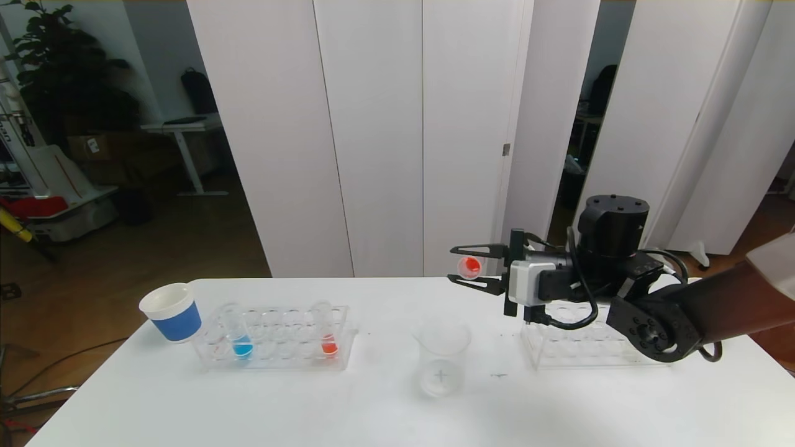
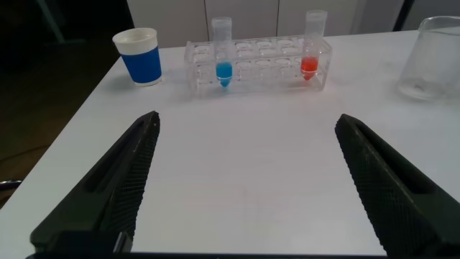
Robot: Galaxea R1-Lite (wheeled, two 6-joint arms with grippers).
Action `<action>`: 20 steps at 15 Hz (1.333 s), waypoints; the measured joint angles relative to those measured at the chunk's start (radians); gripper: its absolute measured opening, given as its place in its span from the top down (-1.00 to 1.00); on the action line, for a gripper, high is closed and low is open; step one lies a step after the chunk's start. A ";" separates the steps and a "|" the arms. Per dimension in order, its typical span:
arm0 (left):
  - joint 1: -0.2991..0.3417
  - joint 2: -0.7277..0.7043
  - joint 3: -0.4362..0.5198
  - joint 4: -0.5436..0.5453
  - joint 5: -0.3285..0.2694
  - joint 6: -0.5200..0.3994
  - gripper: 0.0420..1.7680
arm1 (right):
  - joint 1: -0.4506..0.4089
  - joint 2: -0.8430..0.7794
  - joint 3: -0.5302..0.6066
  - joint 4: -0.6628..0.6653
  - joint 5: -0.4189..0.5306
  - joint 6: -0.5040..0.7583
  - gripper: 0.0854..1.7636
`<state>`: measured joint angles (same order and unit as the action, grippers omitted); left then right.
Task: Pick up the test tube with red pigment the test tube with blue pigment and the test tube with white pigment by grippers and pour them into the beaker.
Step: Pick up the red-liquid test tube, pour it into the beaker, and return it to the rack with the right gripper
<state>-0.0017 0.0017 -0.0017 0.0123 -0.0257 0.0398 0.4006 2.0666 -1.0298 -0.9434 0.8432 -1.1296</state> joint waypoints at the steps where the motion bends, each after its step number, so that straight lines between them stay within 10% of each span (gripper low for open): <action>1: 0.000 0.000 0.000 0.000 0.000 0.000 -0.97 | 0.001 0.001 -0.002 -0.003 0.000 -0.021 0.38; 20: 0.000 0.000 0.000 0.000 0.000 0.000 -0.97 | 0.017 0.101 -0.146 -0.006 0.000 -0.390 0.38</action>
<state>-0.0017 0.0017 -0.0017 0.0123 -0.0260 0.0398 0.4179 2.1677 -1.1762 -0.9496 0.8428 -1.5196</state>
